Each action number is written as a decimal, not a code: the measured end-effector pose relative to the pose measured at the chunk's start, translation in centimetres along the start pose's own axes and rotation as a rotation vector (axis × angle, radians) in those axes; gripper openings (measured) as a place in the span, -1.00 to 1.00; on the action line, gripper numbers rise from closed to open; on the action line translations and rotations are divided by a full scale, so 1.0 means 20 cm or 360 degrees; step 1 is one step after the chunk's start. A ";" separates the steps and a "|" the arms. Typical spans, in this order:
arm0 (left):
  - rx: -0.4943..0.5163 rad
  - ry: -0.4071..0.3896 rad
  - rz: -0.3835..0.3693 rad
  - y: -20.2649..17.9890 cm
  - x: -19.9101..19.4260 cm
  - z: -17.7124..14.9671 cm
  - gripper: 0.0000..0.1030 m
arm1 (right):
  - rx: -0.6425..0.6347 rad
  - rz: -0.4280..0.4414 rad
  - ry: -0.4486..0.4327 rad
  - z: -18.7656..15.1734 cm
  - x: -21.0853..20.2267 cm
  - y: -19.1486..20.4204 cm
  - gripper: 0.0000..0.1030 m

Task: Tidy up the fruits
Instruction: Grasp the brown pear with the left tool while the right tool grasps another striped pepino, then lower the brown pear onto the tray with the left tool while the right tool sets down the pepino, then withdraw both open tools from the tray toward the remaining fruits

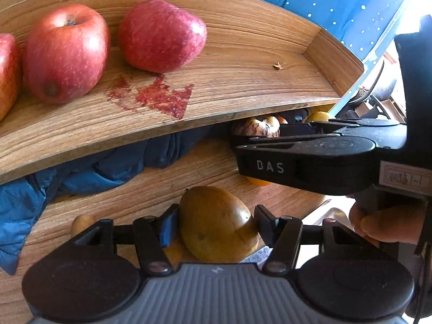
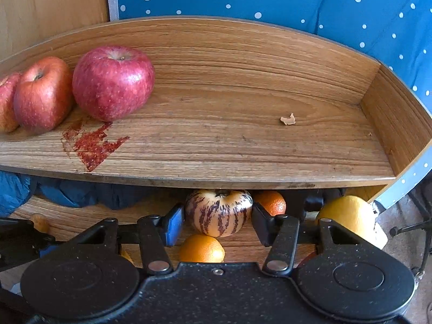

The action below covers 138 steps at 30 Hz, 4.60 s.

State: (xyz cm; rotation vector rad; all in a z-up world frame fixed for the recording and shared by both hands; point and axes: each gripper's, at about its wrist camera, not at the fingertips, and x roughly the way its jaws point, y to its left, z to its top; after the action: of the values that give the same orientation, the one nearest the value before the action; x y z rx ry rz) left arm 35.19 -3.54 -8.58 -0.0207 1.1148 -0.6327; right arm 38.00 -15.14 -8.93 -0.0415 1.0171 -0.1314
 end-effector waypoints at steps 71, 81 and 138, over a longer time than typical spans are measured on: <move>0.0100 0.0068 0.0016 -0.25 -0.34 -0.59 0.19 | 0.0211 0.0084 0.0004 -1.03 -0.89 0.03 0.07; 0.0068 0.0056 0.0061 -0.27 -0.33 -0.59 0.19 | 0.0151 0.0108 0.0036 -1.05 -0.83 0.02 0.07; -0.0361 0.0060 0.0719 -0.09 -0.93 -0.99 0.98 | 0.0071 0.0365 -0.0037 -1.23 -1.15 0.05 0.99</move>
State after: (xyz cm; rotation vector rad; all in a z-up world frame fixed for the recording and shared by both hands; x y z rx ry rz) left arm 12.43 9.72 -1.60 0.0477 1.1742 -0.1026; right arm 5.34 -10.57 -2.53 0.1136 0.9882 0.0557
